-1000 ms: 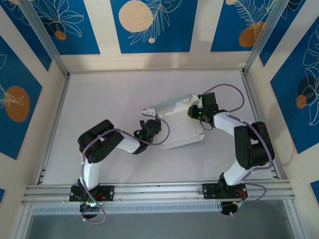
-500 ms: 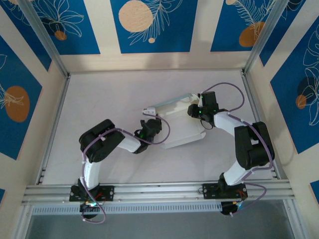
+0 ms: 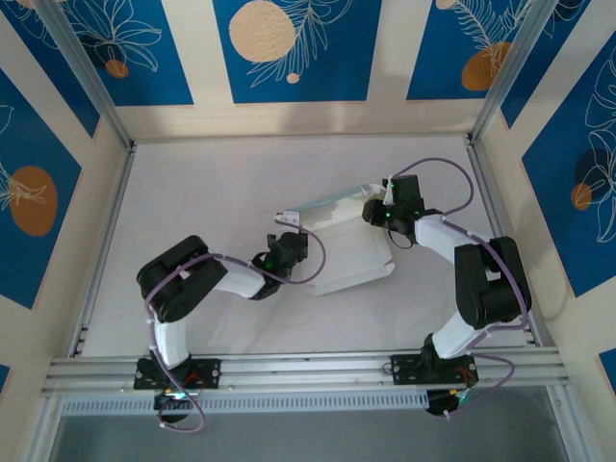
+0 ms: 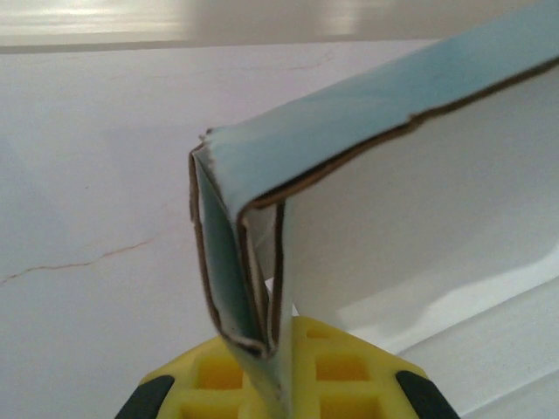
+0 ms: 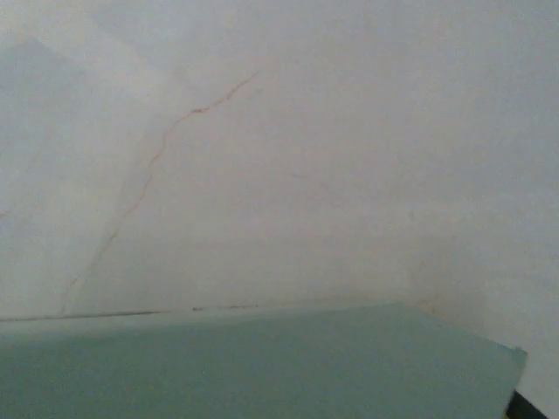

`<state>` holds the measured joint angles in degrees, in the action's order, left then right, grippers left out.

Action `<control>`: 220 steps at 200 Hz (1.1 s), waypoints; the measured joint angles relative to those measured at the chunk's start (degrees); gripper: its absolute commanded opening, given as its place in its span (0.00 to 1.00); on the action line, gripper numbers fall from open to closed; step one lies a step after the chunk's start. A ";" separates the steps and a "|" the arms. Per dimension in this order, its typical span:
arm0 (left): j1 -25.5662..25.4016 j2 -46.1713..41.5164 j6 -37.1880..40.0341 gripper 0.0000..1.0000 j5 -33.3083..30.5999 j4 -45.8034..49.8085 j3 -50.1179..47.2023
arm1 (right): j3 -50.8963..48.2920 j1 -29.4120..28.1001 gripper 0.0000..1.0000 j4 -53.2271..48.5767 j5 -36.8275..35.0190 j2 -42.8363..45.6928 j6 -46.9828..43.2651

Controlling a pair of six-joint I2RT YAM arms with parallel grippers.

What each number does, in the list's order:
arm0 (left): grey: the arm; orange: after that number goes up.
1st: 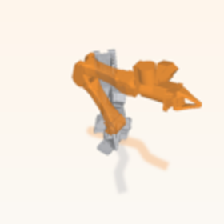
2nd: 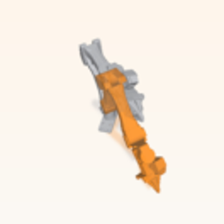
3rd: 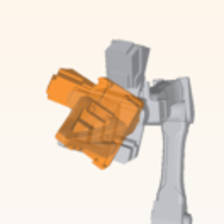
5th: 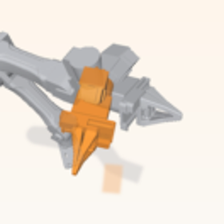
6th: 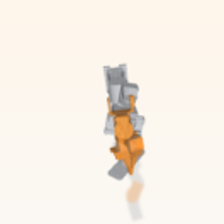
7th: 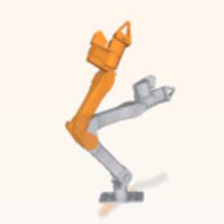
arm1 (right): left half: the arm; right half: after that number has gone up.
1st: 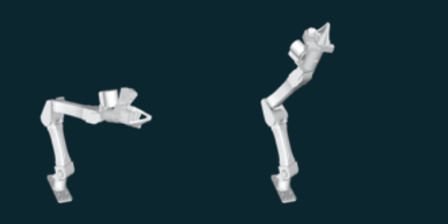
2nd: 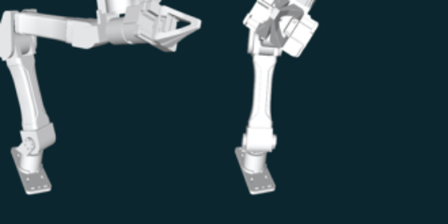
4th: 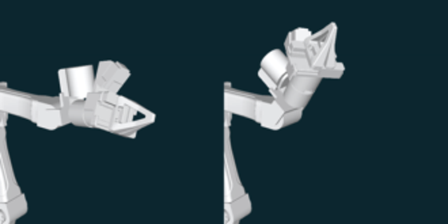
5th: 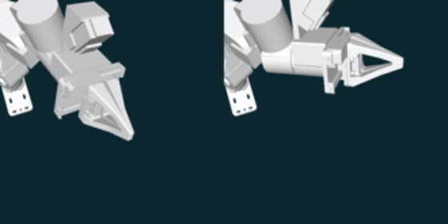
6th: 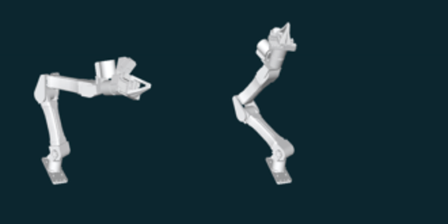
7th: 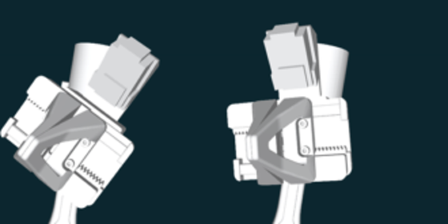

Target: Fold the paper box

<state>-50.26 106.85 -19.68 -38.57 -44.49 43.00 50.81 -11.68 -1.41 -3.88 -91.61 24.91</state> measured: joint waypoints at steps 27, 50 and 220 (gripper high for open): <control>-0.94 -1.49 2.58 0.00 -0.55 2.05 -0.26 | -2.27 0.20 0.35 -0.83 1.22 2.05 1.09; -1.53 -1.92 4.87 0.00 -1.49 2.64 -0.44 | -3.37 0.20 0.39 -1.38 1.97 4.28 1.53; -3.02 -3.30 12.76 0.00 -4.61 3.98 -0.44 | -2.93 -1.44 0.37 -1.75 2.40 0.04 3.04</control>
<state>-53.28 103.55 -6.92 -43.18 -40.51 42.57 47.88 -13.13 -3.16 -1.48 -91.57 27.94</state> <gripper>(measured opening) 0.051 0.378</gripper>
